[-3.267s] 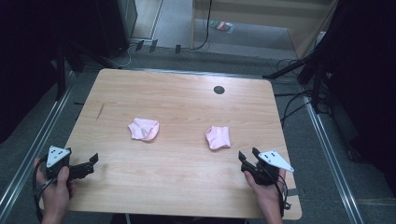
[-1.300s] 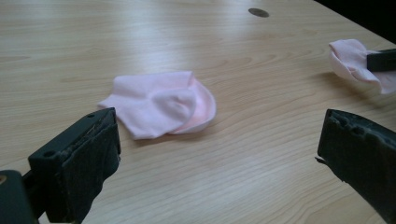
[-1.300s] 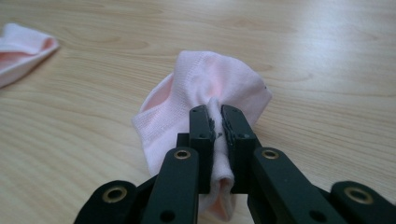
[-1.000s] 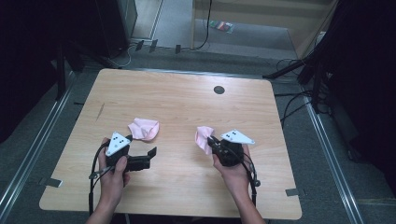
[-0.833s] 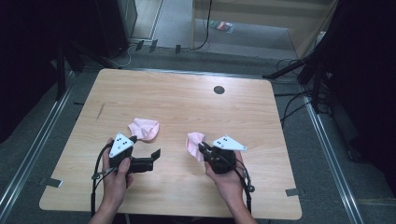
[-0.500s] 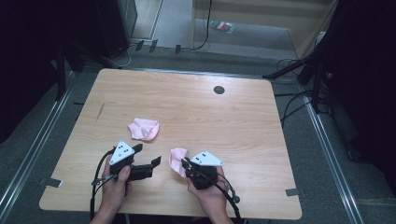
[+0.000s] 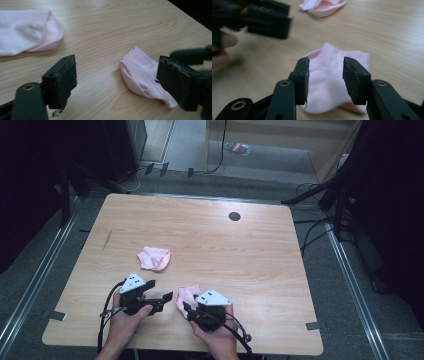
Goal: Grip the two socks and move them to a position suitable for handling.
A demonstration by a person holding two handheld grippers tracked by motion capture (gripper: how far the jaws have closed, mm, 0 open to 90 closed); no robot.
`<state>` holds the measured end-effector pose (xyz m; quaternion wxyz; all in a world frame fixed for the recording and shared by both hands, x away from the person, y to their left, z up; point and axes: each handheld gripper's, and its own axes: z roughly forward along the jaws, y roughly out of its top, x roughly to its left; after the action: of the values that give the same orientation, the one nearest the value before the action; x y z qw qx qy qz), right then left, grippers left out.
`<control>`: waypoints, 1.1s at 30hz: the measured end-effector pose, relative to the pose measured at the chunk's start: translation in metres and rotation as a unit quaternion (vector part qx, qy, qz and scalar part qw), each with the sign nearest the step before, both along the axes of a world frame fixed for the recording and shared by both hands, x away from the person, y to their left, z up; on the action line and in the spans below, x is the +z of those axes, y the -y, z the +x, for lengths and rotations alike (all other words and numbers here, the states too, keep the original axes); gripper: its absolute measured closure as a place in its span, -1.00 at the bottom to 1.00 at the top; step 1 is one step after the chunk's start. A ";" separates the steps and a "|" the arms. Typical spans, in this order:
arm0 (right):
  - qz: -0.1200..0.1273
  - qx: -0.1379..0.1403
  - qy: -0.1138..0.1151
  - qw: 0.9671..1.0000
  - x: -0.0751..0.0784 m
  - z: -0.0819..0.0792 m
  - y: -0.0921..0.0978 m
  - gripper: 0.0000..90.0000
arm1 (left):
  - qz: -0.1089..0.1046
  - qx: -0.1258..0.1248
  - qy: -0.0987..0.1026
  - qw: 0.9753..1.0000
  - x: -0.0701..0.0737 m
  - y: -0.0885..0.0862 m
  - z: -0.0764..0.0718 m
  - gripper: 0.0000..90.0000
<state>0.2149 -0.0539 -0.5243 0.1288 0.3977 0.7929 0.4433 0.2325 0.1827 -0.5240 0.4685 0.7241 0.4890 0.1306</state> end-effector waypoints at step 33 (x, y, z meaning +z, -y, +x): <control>0.007 0.004 -0.013 1.000 -0.007 -0.004 -0.006 1.00 | 0.001 -0.028 -0.067 0.997 -0.019 0.027 0.006 0.17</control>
<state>0.2112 -0.0474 -0.5314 0.1140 0.4013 0.7929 0.4442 0.2380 0.1556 -0.5432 0.4375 0.7453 0.4983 0.0690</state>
